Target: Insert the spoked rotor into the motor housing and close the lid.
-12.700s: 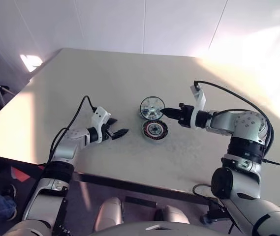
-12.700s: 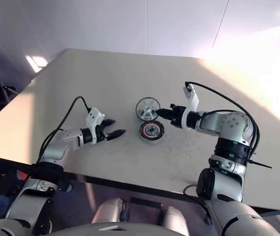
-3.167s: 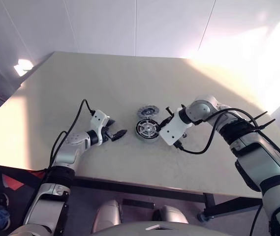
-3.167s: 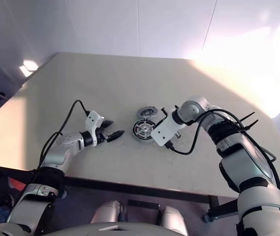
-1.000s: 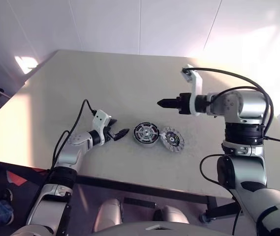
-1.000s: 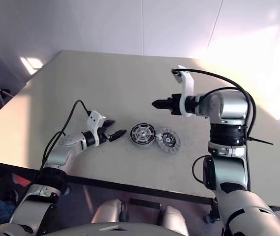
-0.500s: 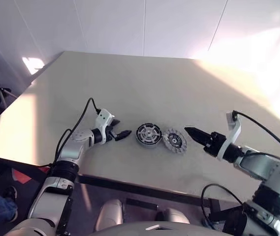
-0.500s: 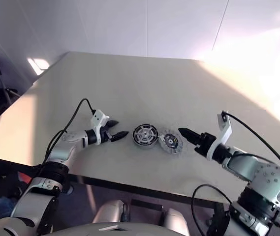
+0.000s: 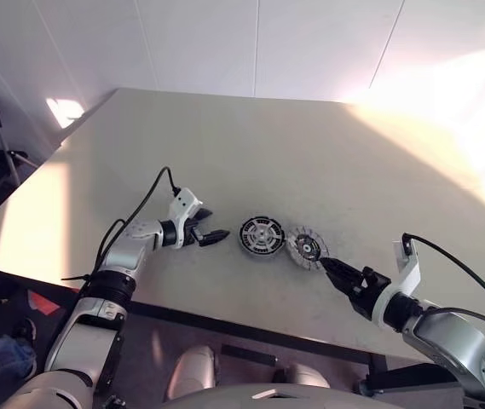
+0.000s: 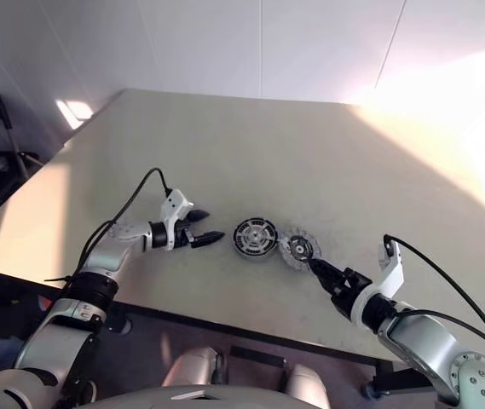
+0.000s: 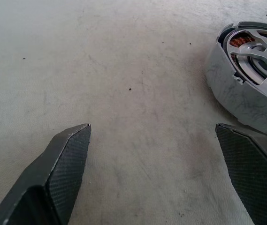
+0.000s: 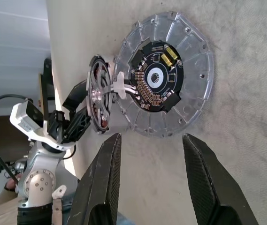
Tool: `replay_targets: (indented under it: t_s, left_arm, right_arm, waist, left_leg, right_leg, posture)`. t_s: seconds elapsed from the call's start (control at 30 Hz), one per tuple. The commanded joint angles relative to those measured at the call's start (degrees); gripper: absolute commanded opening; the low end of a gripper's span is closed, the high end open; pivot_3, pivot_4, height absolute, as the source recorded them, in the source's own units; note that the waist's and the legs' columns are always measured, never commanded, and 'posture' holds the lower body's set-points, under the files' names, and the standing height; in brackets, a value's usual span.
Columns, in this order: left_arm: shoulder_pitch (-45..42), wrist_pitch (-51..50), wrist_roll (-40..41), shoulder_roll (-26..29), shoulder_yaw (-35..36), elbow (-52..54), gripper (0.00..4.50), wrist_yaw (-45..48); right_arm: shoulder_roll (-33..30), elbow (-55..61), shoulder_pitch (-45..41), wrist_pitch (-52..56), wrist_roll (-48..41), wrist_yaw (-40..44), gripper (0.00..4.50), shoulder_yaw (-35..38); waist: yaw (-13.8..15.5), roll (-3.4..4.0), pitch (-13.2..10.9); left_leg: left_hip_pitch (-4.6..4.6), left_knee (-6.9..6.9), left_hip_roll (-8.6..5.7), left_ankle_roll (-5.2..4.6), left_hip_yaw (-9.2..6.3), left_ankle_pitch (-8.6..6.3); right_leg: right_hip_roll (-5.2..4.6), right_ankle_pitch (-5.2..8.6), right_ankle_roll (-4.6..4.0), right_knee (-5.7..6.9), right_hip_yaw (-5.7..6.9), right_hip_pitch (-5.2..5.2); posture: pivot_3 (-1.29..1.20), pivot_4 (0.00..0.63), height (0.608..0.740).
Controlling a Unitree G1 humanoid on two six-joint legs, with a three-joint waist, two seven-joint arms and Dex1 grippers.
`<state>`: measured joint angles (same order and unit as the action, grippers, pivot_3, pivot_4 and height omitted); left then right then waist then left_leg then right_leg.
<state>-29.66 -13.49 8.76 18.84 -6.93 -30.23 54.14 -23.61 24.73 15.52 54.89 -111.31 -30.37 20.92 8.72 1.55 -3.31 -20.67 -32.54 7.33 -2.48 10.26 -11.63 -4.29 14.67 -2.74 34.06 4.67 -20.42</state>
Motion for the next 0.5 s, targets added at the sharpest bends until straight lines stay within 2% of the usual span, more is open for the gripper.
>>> replay_targets:
  t_s: [0.03,0.5]
  left_arm:
    - [-0.5,-0.3,-1.1,0.0,-1.2,-1.7,4.5,0.6]
    - [-0.7,0.3,-1.6,0.5,-0.6,-1.8,4.5,0.3]
  right_arm:
    - [-1.4,2.5,0.9,-3.5,-1.7,0.3,2.3,-2.0]
    - [-6.0,-1.9,-0.8,-8.0,-0.6,-0.6,2.3,-9.0]
  waist:
    - [0.0,-0.12,0.1]
    - [0.0,-0.44,0.3]
  left_leg:
    - [-0.01,0.0,-0.01,-0.03,0.0,-0.02]
    - [-0.08,-0.04,-0.02,-0.23,-0.02,-0.14]
  right_leg:
    - [0.0,-0.01,0.02,-0.03,0.0,0.02]
    - [0.0,-0.16,0.19,-0.23,0.0,0.09]
  posture:
    - [0.0,0.0,0.74]
    - [0.0,0.0,0.74]
